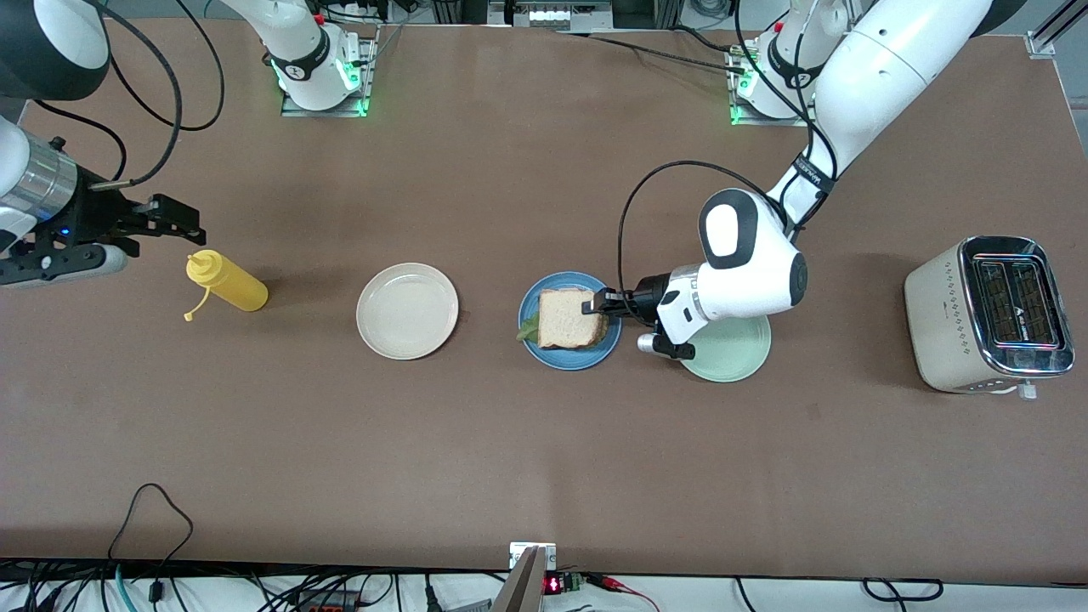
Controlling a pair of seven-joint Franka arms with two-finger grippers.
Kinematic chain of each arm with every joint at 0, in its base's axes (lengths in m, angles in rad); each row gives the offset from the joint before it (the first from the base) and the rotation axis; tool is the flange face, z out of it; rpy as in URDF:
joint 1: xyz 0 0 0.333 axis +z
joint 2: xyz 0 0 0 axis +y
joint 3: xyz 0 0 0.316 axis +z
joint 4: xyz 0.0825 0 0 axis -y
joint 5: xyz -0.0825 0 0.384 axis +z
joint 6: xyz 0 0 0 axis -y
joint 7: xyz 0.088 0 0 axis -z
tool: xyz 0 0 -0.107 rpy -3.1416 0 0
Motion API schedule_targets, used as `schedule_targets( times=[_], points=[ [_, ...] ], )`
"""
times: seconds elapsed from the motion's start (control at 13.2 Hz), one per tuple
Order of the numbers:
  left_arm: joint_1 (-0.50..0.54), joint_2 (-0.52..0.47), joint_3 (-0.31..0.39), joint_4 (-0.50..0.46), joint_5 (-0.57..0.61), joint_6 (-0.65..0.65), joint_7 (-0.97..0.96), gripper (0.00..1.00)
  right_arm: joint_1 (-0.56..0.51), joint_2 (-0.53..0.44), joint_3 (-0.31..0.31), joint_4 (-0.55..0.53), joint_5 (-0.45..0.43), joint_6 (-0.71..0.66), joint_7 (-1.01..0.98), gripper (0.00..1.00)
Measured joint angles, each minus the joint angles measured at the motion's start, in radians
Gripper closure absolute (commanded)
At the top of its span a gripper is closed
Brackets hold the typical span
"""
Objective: Make sandwich in blue plate with both arms
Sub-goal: 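Release the bread on the sandwich and lift the left gripper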
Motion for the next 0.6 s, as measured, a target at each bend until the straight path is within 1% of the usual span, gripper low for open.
schedule_targets(
  times=[0.23, 0.38, 0.45, 0.53, 0.6],
  points=[
    [0.002, 0.012, 0.0, 0.0, -0.001, 0.001, 0.011, 0.85, 0.0, -0.001, -0.005, 0.0, 0.0, -0.031, 0.077, 0.0],
    [0.002, 0.013, 0.0, 0.0, -0.001, 0.001, 0.011, 0.8, 0.0, -0.004, -0.014, 0.002, -0.001, -0.045, 0.084, 0.0],
    [0.003, 0.014, 0.0, 0.0, -0.001, 0.001, 0.011, 0.66, -0.001, -0.007, -0.021, 0.006, -0.006, -0.046, 0.084, 0.0],
    [0.005, 0.014, 0.001, 0.0, -0.001, 0.001, 0.012, 0.46, -0.001, -0.011, -0.026, 0.011, -0.016, -0.049, 0.085, 0.0],
    [0.008, 0.015, 0.001, 0.0, -0.001, 0.001, 0.012, 0.14, -0.002, -0.016, -0.029, 0.015, -0.025, -0.061, 0.088, 0.0]
  ],
)
